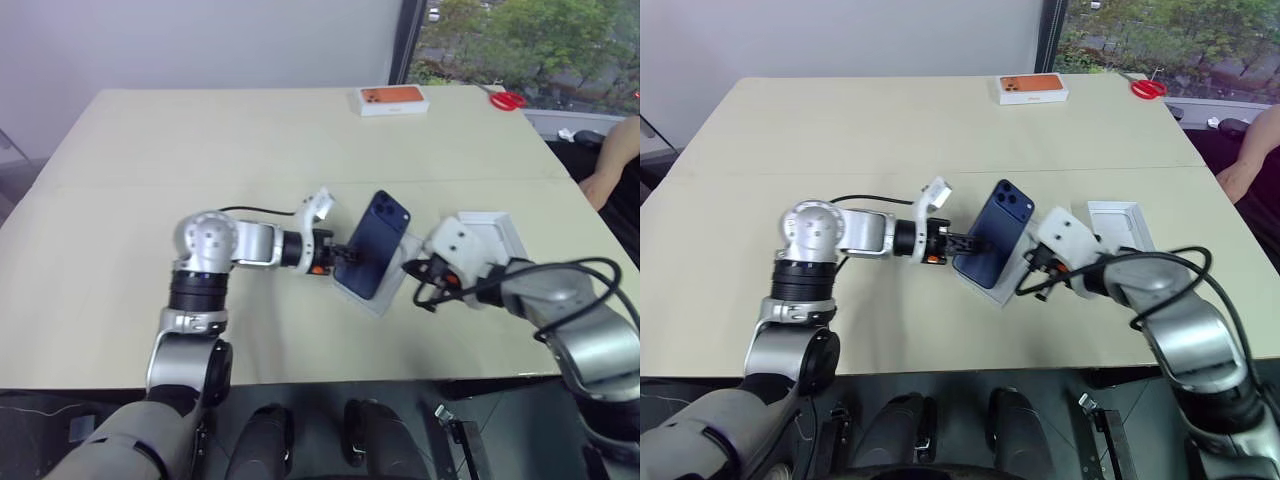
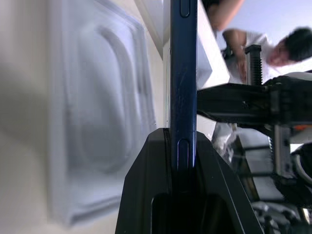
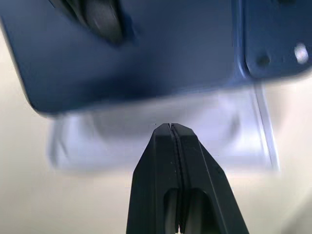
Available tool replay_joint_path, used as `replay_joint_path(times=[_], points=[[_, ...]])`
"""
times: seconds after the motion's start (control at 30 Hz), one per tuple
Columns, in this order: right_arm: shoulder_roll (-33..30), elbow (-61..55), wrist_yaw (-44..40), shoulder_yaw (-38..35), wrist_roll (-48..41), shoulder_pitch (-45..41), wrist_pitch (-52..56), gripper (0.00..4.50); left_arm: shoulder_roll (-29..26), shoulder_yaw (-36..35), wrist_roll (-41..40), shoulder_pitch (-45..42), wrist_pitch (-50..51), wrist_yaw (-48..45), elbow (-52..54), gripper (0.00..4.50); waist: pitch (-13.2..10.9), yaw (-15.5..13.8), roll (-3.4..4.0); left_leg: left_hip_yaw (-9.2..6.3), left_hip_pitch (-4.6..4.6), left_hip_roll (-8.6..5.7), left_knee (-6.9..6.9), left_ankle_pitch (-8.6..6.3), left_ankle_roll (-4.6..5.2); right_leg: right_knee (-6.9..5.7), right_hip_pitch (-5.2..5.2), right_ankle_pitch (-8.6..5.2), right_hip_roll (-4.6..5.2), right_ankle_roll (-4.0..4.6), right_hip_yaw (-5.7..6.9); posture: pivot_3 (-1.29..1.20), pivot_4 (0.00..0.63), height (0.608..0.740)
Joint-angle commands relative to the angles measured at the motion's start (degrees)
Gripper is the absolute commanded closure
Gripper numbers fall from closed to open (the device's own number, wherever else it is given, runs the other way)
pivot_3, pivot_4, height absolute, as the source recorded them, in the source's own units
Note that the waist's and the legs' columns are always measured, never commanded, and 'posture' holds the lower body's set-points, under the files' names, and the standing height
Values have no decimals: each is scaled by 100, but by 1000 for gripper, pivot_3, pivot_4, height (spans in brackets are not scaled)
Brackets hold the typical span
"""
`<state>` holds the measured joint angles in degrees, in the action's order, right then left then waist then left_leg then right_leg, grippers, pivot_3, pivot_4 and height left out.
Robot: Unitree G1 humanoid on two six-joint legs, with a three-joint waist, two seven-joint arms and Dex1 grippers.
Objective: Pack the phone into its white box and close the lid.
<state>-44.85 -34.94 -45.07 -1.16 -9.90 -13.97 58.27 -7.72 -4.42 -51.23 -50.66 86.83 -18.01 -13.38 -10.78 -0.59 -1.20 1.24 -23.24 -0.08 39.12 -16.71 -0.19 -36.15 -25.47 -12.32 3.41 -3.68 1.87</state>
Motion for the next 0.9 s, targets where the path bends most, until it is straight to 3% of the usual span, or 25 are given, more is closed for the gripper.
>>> replay_joint_path(times=[0.03, 0.57, 0.7, 0.87, 0.9], points=[[-185, -167, 73, -517, -90, 307, -213, 4500, 44, 137, 238, -232, -308, -305, -219, 4473, -1, 24, 0, 2, 0, 1, 0, 0, 0, 0, 0, 0, 0, 0, -1, 0, 150, 740], [-339, -67, 315, -755, -248, 685, -449, 4500, 342, 214, 889, -585, -574, -730, -991, 4473, -2, -15, -2, 3, -3, -2, 9, 0, 2, 3, 5, -10, 14, -16, -1, 0, 150, 740], [-357, -48, 367, -736, -245, 659, -463, 4500, 364, 226, 934, -645, -502, -868, -1055, 2718, -2, -13, -2, 2, -3, -1, 8, 0, 2, 2, 4, -9, 12, -16, -1, 0, 150, 740], [-375, -21, 412, -696, -269, 608, -463, 4500, 290, 243, 957, -648, -432, -1039, -994, 42, -2, -13, -1, 2, -2, -1, 8, 0, 2, 1, 6, -9, 12, -16, -1, 0, 150, 740], [-374, -11, 426, -679, -275, 587, -462, 4500, 249, 245, 957, -641, -413, -1083, -973, 42, -2, -12, -2, 2, -2, -1, 8, 0, 2, 1, 6, -9, 12, -16, -1, 0, 150, 740]])
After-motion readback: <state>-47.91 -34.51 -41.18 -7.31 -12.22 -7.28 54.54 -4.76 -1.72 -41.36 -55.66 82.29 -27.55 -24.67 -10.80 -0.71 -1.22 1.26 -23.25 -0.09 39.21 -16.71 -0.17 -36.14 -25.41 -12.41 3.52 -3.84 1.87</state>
